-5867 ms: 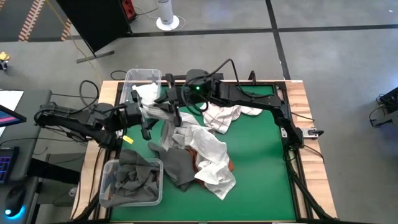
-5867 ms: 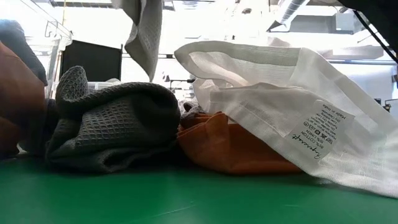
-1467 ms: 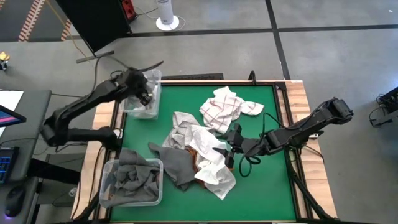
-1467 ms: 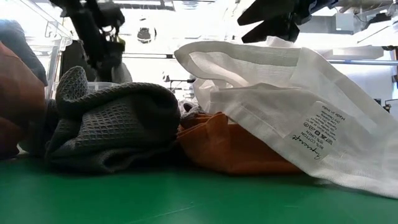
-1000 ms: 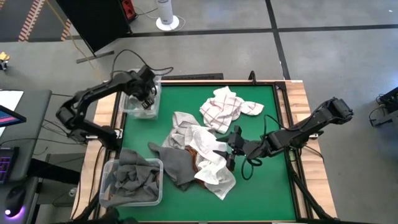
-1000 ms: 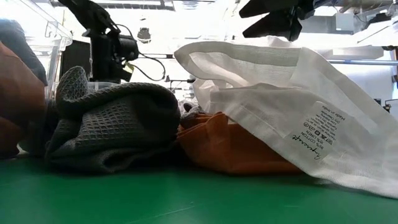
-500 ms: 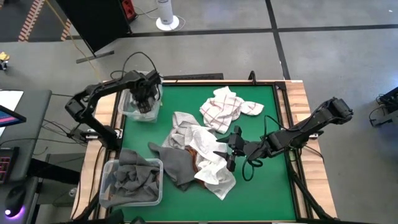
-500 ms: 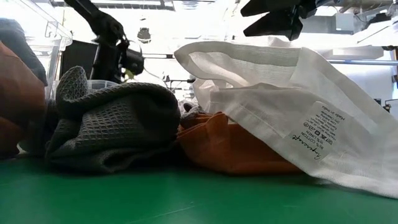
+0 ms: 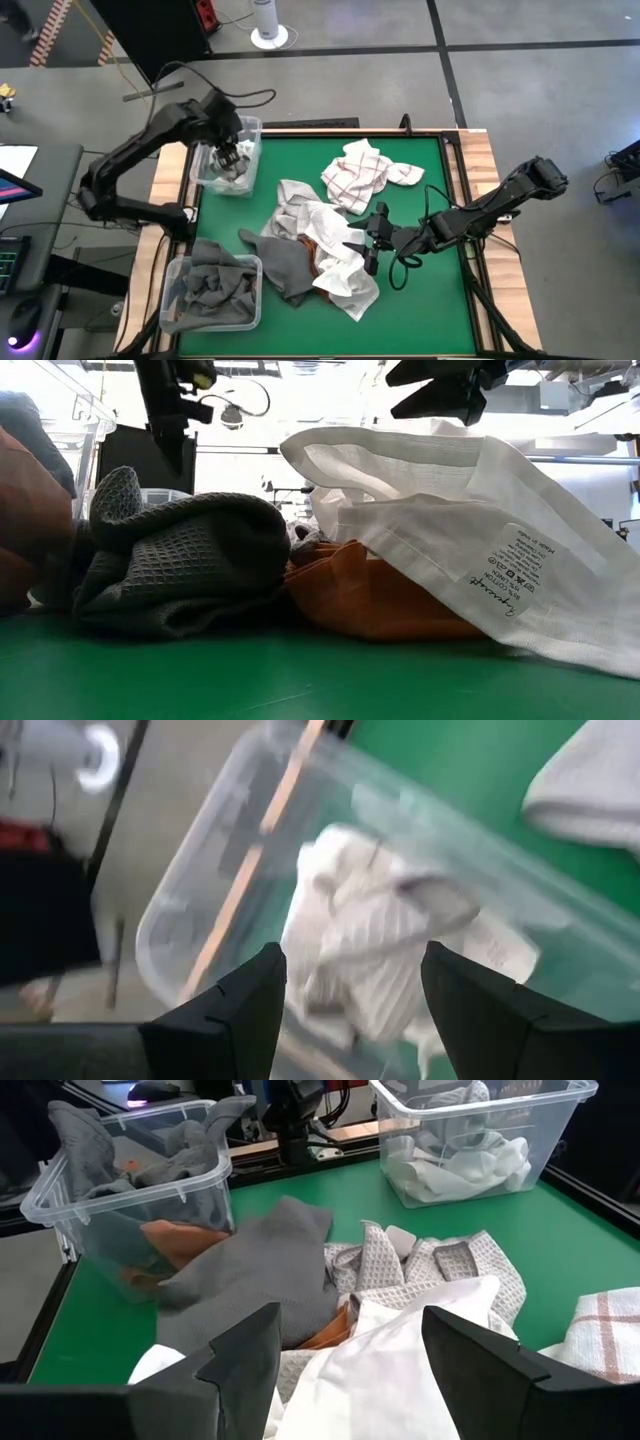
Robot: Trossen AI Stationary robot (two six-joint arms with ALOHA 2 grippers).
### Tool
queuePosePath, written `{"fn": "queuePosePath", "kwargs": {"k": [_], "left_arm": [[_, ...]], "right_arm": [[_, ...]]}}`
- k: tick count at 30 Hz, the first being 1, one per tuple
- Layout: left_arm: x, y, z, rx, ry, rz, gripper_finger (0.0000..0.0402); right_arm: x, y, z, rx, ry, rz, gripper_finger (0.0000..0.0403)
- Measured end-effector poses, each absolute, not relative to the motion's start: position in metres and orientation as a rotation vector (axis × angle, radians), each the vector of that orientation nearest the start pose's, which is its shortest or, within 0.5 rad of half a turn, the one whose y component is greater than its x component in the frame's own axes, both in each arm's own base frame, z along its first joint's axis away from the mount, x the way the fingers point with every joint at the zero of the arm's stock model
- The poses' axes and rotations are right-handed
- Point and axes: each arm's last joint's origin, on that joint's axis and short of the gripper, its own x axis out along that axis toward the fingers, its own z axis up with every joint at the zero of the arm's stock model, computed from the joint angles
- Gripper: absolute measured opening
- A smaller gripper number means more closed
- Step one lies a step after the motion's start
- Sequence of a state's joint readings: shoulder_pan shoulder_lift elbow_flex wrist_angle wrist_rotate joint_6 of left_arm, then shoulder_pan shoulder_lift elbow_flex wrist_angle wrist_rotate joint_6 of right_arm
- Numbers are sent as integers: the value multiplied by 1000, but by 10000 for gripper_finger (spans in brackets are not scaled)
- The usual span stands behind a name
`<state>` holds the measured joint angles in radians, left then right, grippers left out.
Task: Sort towels by color in basket
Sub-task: Put the dark white towel into the top transparent bin
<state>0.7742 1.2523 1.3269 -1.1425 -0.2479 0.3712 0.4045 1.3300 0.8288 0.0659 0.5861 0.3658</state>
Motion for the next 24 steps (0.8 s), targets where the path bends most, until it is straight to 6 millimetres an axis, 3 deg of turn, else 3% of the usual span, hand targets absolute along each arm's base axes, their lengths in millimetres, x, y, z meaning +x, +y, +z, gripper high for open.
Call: {"fn": "queuePosePath", "kwargs": {"k": [3,11,16,20,24], "left_arm": [[156,164,339,32,1197,697,221],[152,196,259,-166,1315,616,220],[152,206,223,-349,1357,541,220],[154,205,213,-416,1421,481,219],[151,201,232,-421,1463,467,219]], "right_arm": [[268,97,256,154,342,-246,270],[266,102,256,150,343,-230,270],[263,108,256,146,344,-208,270],[263,109,256,141,340,-216,270],[263,108,256,135,341,-221,270]]}}
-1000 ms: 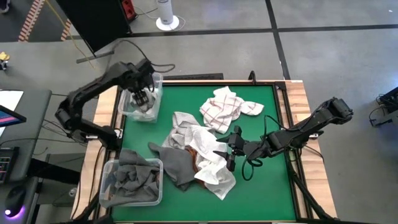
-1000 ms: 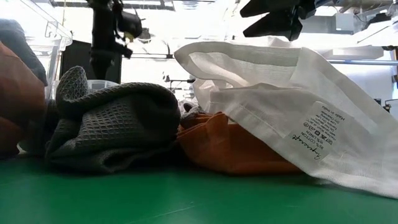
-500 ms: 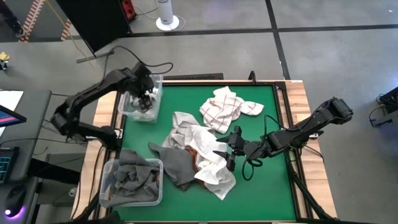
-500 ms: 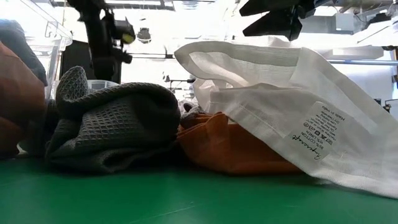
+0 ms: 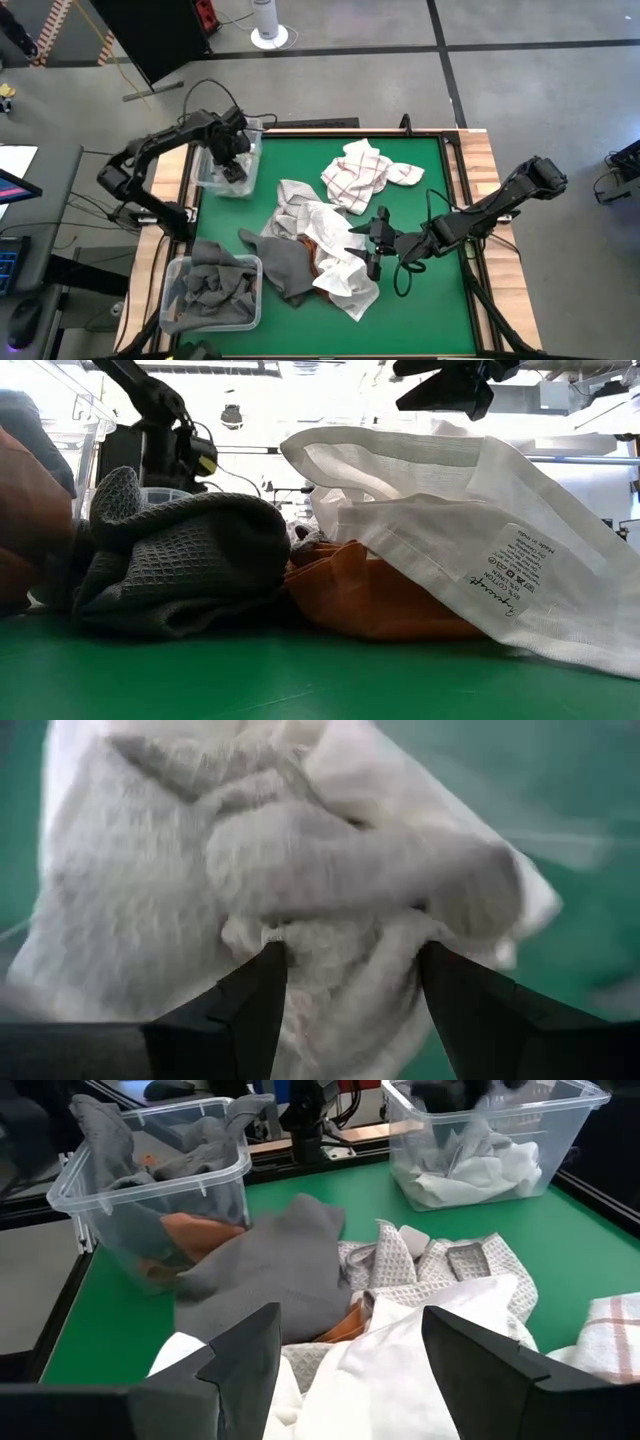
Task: Sort towels by color in basket
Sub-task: Put the dark white towel into the top transparent bin, then put the white towel into the top transparent bin
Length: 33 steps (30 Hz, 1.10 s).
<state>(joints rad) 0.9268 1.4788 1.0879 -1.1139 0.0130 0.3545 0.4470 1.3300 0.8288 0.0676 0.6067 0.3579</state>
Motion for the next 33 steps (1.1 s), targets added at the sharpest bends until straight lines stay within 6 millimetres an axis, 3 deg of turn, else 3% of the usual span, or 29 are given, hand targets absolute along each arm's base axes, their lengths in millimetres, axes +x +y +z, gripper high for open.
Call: {"fn": "queuePosePath", "kwargs": {"k": [5,11,15,18,24,28,33], "left_arm": [[144,188,287,-340,1439,582,219],[133,158,345,-173,1255,680,219],[133,135,364,-119,1101,659,219],[136,118,370,-125,1023,572,219],[137,84,381,-87,928,429,219],[133,66,389,-53,851,368,219],[133,48,397,15,761,230,219]], "right_arm": [[266,96,253,131,369,-267,270],[270,61,242,162,491,-371,270],[278,38,235,241,564,-316,270],[289,26,216,274,652,-275,270],[313,28,177,265,757,-230,266],[327,32,170,241,780,-217,208],[344,35,185,155,762,-172,45]]}}
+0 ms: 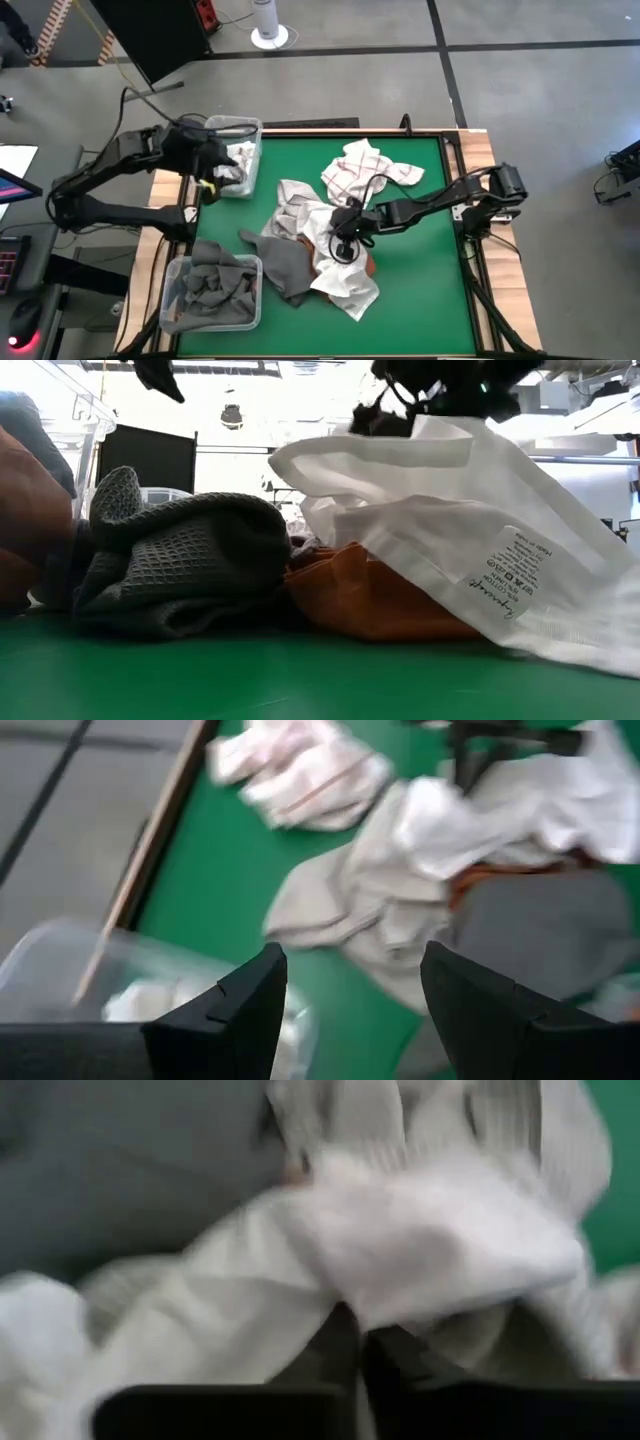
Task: Sort towels by color in basket
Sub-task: Put the white towel into the top transparent bin
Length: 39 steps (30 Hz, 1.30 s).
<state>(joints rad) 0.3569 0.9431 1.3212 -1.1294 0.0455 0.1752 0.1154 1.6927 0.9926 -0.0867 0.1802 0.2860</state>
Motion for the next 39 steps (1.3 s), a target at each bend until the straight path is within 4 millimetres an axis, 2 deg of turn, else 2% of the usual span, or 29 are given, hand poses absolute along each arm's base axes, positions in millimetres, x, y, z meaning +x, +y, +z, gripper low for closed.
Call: {"fn": "queuePosePath", "kwargs": {"k": [2,9,14,16,20,25,30,39], "left_arm": [[136,42,399,40,732,154,219],[162,23,379,87,598,-36,219],[188,12,364,135,398,-100,219],[196,9,362,136,306,-109,219],[207,7,356,107,183,-106,220],[223,8,344,68,178,-95,228],[248,9,333,37,167,-93,249],[281,10,329,37,-4,-116,259]], "right_arm": [[349,35,204,124,719,-150,20],[347,34,290,5,432,-82,18],[343,32,324,-96,225,-67,14],[344,29,330,-117,165,-75,15],[345,24,330,-146,155,-90,16],[346,24,336,-181,96,-93,17],[346,25,346,-221,21,-95,17],[346,27,352,-234,-15,-95,17]]}}
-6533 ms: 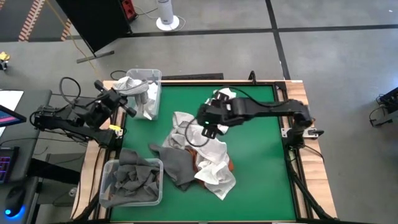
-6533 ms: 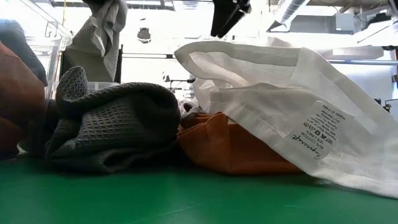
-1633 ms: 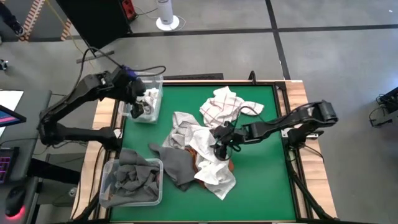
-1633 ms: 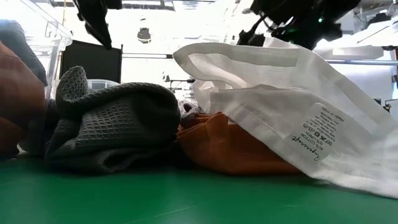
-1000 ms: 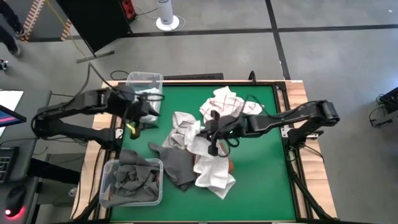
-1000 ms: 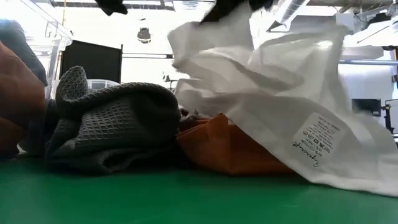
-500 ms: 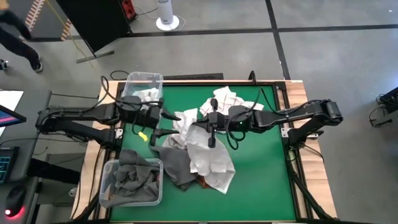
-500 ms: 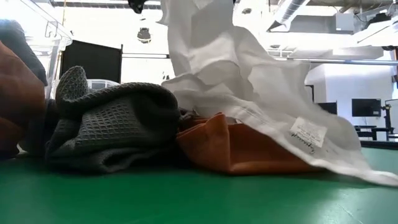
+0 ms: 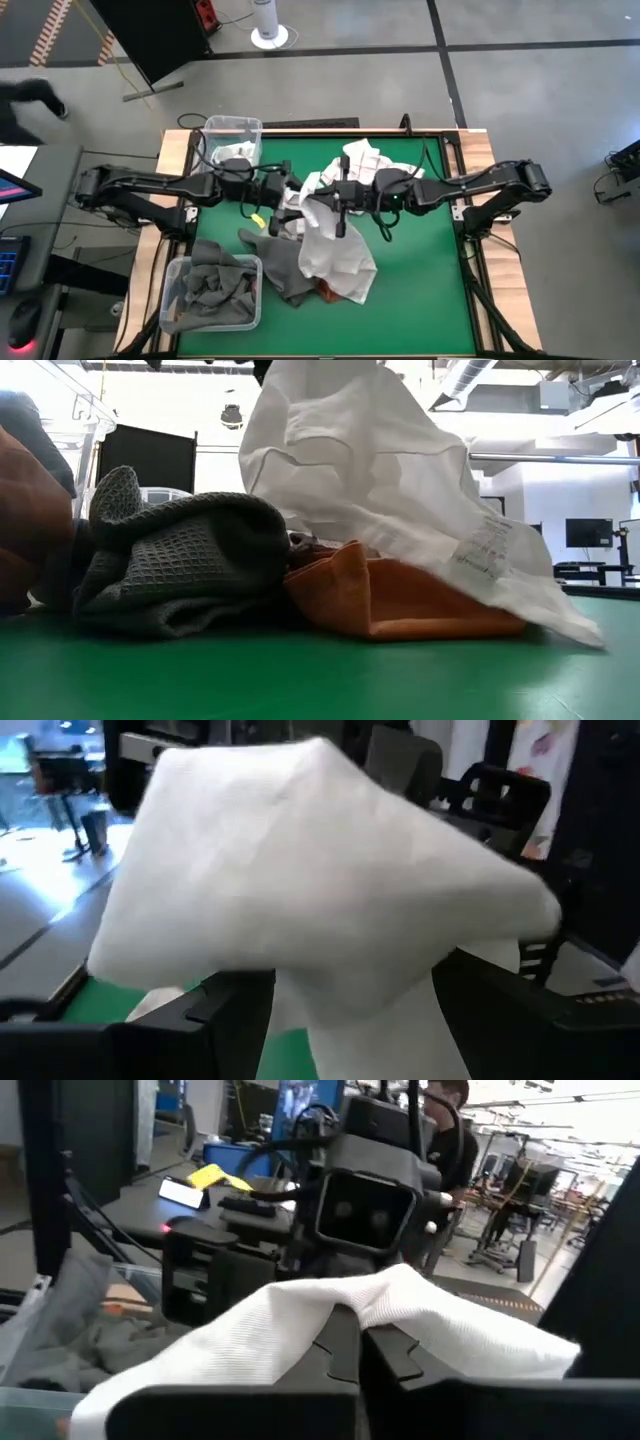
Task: Sort towels by color in basket
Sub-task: Put the white towel into the top transparent bin
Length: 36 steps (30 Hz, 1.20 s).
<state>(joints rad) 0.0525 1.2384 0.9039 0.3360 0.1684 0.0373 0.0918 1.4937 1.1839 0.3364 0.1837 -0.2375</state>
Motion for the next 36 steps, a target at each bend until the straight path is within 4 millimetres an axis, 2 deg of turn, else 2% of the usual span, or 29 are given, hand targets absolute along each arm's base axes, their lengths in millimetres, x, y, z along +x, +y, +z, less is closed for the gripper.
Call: {"fn": "queuePosePath", "kwargs": {"k": [8,11,14,19,21,24,27,32,36], "left_arm": [[301,11,321,64,-86,-124,257],[306,11,319,91,-117,-120,235],[307,11,320,106,-142,-110,175],[304,13,323,104,-143,-101,27],[300,13,327,97,-146,-98,13],[286,13,337,105,-119,-88,6],[260,16,355,106,-128,-44,5],[200,22,395,209,-256,162,3],[149,24,423,380,-383,421,3]], "right_arm": [[346,31,354,-214,-36,-85,45],[346,32,353,-186,-33,-79,54],[346,36,353,-179,-33,-69,59],[345,37,354,-177,-39,-64,77],[341,38,358,-176,-39,-62,91],[328,40,369,-173,-49,-59,119],[308,43,385,-170,-57,-92,153],[286,44,394,-148,-1,-131,208],[288,44,384,-87,83,-133,232]]}}
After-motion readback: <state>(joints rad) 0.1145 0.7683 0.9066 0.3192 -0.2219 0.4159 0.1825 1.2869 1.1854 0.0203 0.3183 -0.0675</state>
